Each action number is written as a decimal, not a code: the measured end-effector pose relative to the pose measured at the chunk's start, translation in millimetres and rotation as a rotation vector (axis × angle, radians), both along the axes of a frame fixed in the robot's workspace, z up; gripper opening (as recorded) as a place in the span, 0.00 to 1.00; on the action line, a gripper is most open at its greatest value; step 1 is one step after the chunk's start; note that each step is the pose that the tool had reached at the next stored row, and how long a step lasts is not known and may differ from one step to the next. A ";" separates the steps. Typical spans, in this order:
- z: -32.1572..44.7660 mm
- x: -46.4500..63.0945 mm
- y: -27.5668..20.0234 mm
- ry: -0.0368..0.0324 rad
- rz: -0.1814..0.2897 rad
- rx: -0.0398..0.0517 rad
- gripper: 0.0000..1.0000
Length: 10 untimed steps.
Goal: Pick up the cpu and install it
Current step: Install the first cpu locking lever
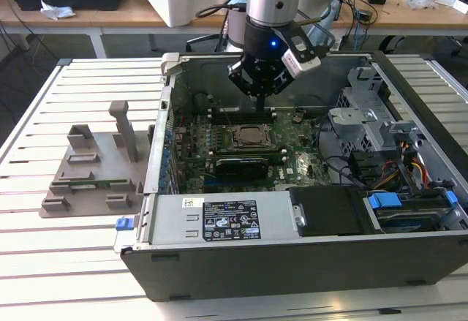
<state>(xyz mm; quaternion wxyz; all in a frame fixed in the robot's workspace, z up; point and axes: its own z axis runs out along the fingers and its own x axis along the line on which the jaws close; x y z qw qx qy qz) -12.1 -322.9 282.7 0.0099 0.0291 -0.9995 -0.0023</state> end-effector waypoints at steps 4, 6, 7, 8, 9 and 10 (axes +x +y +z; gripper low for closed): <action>0.0 -11.4 0.0 -0.0003 0.000 0.0000 0.11; -0.3 -28.3 0.6 -0.0004 0.000 -0.0002 0.11; -1.1 -35.1 2.3 -0.0005 0.000 -0.0001 0.11; -2.0 -39.0 4.1 -0.0005 0.000 -0.0001 0.11; -2.7 -41.9 6.0 -0.0004 0.000 -0.0002 0.11; -3.4 -44.7 7.8 -0.0004 0.000 -0.0003 0.11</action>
